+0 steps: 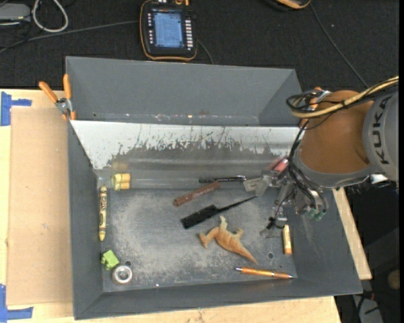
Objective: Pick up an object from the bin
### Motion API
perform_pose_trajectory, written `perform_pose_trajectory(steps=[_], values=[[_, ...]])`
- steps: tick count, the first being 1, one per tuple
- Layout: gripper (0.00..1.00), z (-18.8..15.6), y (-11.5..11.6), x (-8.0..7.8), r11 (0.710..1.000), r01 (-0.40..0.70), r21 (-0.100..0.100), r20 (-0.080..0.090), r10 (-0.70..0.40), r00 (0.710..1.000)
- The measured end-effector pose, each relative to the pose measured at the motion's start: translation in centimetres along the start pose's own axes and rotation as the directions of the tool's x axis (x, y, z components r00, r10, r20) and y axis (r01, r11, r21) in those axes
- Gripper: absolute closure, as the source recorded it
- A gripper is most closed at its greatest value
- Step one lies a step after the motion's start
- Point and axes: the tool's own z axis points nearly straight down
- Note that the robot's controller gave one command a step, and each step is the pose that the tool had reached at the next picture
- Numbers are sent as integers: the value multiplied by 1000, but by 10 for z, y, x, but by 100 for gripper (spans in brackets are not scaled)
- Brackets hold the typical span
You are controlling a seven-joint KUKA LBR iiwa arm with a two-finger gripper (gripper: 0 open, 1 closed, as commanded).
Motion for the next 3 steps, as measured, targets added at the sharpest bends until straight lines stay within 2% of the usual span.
perform_pose_trajectory(steps=[1, 2, 3], values=[[0, 56, 46, 20, 996, 84, -5, -22, -85, 996], [0, 84, 68, 32, 999, 44, 0, 5, -44, 999], [100, 83, 66, 32, 987, -158, -3, -4, 158, 987]])
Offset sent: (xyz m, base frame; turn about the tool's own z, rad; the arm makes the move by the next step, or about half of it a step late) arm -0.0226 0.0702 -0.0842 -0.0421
